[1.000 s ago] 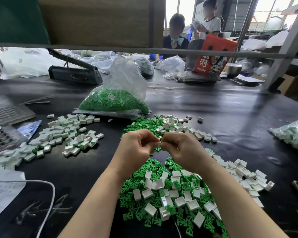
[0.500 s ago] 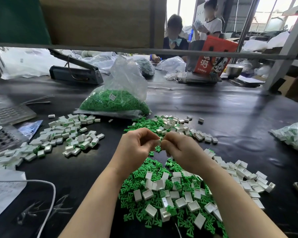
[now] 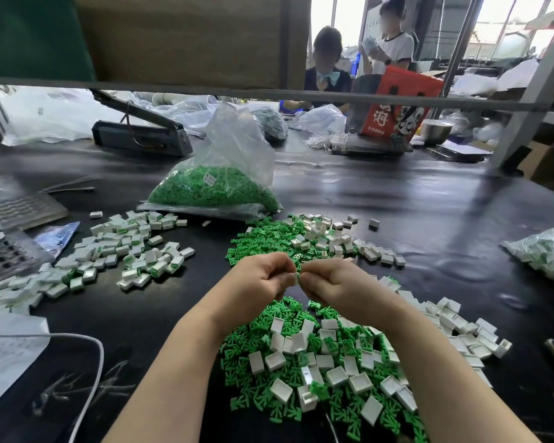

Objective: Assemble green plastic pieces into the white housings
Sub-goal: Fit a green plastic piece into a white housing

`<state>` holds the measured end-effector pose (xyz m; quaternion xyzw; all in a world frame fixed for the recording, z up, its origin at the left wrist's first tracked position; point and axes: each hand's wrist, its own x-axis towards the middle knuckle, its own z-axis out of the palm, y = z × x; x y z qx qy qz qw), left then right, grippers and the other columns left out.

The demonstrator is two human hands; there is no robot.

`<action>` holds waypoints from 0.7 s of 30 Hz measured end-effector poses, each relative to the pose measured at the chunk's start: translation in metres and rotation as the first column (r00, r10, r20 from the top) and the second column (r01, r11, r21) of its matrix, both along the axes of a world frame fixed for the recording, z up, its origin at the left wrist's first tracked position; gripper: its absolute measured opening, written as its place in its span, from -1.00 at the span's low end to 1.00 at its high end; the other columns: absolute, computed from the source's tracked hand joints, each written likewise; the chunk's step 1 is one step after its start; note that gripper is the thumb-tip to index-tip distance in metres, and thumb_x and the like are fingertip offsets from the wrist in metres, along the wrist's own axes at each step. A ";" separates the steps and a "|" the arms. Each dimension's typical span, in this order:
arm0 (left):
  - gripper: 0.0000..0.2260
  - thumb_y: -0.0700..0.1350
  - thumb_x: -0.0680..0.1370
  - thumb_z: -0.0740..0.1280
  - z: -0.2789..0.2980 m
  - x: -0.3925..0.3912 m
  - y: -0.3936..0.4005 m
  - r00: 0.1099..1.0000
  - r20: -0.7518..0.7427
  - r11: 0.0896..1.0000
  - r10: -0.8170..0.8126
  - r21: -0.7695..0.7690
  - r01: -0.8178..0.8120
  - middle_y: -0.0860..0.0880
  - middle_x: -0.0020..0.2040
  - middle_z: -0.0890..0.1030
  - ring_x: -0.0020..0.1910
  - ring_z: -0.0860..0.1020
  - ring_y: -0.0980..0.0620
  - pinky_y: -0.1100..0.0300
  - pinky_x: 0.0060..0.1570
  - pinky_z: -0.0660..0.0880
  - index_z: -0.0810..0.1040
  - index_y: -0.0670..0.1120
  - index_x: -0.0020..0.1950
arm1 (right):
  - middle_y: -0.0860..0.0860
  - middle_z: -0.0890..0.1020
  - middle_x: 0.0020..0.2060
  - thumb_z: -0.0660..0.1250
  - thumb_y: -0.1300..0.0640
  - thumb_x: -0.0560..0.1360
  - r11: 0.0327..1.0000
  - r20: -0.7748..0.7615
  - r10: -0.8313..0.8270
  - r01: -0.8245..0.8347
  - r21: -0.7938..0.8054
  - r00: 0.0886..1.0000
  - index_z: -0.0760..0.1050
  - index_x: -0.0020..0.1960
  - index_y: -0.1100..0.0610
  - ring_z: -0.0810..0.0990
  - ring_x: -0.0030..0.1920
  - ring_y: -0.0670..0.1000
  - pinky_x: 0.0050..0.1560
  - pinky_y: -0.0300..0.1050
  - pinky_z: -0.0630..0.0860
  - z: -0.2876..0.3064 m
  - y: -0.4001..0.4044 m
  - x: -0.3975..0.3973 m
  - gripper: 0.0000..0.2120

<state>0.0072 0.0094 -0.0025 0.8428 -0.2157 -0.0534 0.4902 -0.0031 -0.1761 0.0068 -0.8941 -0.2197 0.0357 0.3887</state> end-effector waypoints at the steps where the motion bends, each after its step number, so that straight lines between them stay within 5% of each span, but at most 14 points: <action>1: -0.84 -0.15 0.59 0.32 0.000 0.000 0.000 1.000 0.012 1.000 -0.004 0.020 0.004 0.11 -0.43 0.46 -0.41 0.36 0.10 0.20 -0.39 0.32 0.55 0.05 -0.17 | -0.16 0.39 -0.53 0.24 0.17 0.61 1.000 0.003 0.008 -0.008 -0.025 1.000 0.36 -0.35 0.01 0.31 -0.47 -0.17 -0.38 -0.26 0.26 0.000 0.000 0.000 -0.64; 7: -0.80 -0.13 0.57 0.35 -0.001 -0.001 0.000 0.996 0.088 0.986 -0.011 0.165 -0.004 0.08 -0.41 0.45 -0.41 0.35 0.09 0.16 -0.36 0.33 0.53 0.11 -0.23 | -0.09 0.48 -0.42 0.24 0.09 0.61 0.980 0.023 0.042 -0.037 -0.194 0.999 0.42 -0.31 0.01 0.39 -0.41 -0.17 -0.36 -0.29 0.33 0.002 -0.001 -0.003 -0.70; 13: -0.87 -0.11 0.58 0.33 -0.002 -0.001 -0.002 0.989 0.145 0.973 -0.036 0.229 0.002 0.13 -0.43 0.46 -0.44 0.34 0.13 0.15 -0.39 0.33 0.53 0.07 -0.16 | -0.09 0.52 -0.40 0.23 0.10 0.62 0.983 -0.003 0.052 -0.052 -0.175 0.999 0.54 -0.17 0.12 0.39 -0.43 -0.17 -0.36 -0.30 0.33 0.001 -0.001 -0.002 -0.77; 16: -0.85 -0.13 0.58 0.33 -0.003 -0.001 -0.001 0.990 0.140 0.996 0.001 0.090 -0.014 0.11 -0.44 0.43 -0.45 0.31 0.11 0.14 -0.42 0.30 0.53 0.07 -0.17 | -0.16 0.46 -0.50 0.24 0.14 0.62 0.999 -0.019 0.025 -0.026 -0.047 1.000 0.44 -0.31 0.00 0.34 -0.47 -0.17 -0.38 -0.27 0.31 0.000 -0.002 0.000 -0.68; 21: -0.87 -0.14 0.57 0.36 0.001 -0.002 -0.002 0.995 0.085 0.994 0.061 -0.091 -0.053 0.03 -0.34 0.53 -0.35 0.41 0.09 0.15 -0.32 0.38 0.59 0.05 -0.15 | 0.00 0.54 -0.41 0.19 0.06 0.65 0.970 -0.186 0.084 -0.038 0.242 0.979 0.50 -0.23 0.12 0.48 -0.38 -0.05 -0.30 -0.22 0.43 0.000 -0.003 -0.002 -0.69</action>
